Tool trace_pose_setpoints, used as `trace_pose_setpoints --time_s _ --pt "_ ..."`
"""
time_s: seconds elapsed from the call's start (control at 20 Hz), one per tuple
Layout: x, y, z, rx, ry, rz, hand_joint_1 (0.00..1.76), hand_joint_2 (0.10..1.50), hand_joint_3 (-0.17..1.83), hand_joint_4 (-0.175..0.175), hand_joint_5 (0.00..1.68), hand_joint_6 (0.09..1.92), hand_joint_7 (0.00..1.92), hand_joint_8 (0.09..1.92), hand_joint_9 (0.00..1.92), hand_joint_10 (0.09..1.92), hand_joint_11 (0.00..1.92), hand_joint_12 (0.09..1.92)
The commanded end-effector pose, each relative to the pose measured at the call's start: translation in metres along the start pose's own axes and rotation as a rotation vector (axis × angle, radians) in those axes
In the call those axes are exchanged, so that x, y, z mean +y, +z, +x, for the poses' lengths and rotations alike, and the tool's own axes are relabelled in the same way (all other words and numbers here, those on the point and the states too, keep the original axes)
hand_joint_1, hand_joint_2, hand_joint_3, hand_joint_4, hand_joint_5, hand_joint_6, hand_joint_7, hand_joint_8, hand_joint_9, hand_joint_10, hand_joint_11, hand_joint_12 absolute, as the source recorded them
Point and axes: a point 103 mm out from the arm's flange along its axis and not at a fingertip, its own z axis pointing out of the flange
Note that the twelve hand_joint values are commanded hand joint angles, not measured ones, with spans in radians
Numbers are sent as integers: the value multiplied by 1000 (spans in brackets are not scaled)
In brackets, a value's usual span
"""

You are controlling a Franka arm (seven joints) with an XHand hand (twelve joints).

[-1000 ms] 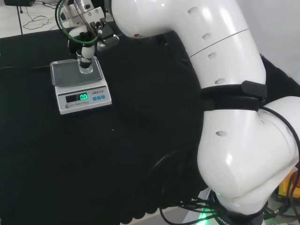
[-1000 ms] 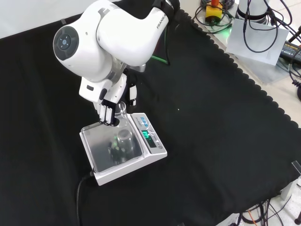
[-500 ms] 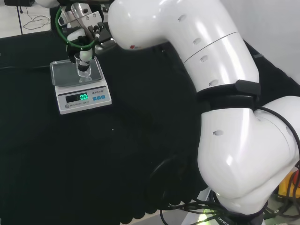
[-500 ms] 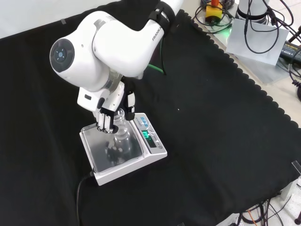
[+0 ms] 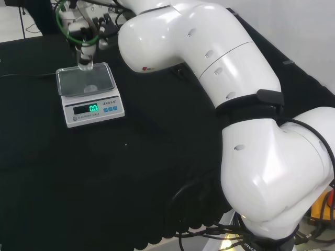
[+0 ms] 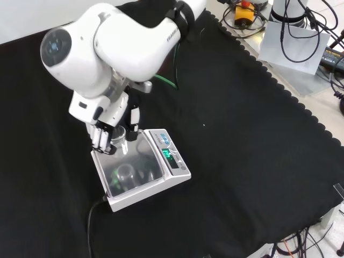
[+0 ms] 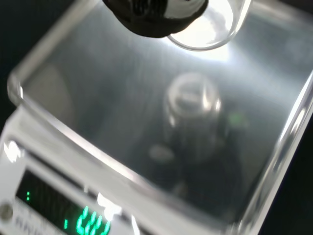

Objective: Put the beaker on the electronic balance.

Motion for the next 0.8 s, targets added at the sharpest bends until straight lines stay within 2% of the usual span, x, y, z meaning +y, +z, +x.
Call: trace_pose_setpoints --time_s 0.05,0.3,0.8 --pt "9 76 27 54 -34 216 1361 1165 0 -175 824 1234 698 1319 1007 1120 990 936" --pt "3 70 27 57 -36 193 1361 1165 0 -175 824 1234 698 1318 1008 1119 990 936" --pt "0 79 26 59 -34 210 1361 1164 0 -175 825 1232 699 1317 1008 1117 990 936"
